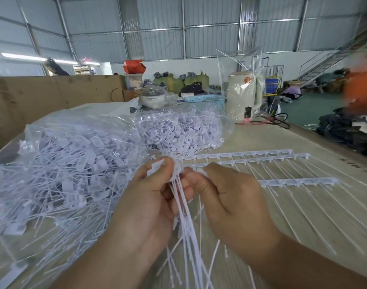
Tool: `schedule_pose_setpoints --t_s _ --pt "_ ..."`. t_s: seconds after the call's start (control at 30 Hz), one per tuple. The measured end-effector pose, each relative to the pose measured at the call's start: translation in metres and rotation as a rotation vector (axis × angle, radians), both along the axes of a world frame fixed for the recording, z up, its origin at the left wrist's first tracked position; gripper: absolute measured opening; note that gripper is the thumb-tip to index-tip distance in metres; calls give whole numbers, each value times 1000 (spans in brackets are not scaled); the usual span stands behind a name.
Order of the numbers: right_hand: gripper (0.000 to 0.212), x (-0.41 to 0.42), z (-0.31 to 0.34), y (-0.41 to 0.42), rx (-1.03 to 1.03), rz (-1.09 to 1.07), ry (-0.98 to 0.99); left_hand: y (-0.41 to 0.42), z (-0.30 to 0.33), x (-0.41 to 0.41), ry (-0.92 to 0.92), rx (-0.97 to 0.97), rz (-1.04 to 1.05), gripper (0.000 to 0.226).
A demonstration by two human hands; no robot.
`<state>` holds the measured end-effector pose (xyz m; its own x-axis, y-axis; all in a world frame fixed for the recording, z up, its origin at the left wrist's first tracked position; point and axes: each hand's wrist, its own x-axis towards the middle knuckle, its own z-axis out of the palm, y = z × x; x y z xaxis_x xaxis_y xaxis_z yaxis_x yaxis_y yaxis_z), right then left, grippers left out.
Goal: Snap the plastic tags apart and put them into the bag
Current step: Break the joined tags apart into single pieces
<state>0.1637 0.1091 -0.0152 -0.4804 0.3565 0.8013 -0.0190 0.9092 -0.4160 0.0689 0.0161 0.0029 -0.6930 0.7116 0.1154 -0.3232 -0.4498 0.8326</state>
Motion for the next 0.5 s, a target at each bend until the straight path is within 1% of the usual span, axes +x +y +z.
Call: schedule_pose_setpoints --t_s 0.1,0.17,0.23,0.27,0.4,0.5 --pt "52 2 2 5 -97 139 -96 -2 3 -6 83 -8 9 23" --pt "47 5 3 8 -121 205 -194 -3 2 -9 238 -46 44 30" --pt "37 7 4 9 -112 208 -258 -4 0 -8 418 -114 76 27" --pt "35 7 3 9 -115 209 -270 -4 -1 -7 470 -140 74 24" --pt "42 8 3 13 -84 175 -259 -2 -2 -4 517 -187 -5 22" --pt "58 9 4 16 -77 173 -300 -2 -3 -5 505 -188 -81 25"
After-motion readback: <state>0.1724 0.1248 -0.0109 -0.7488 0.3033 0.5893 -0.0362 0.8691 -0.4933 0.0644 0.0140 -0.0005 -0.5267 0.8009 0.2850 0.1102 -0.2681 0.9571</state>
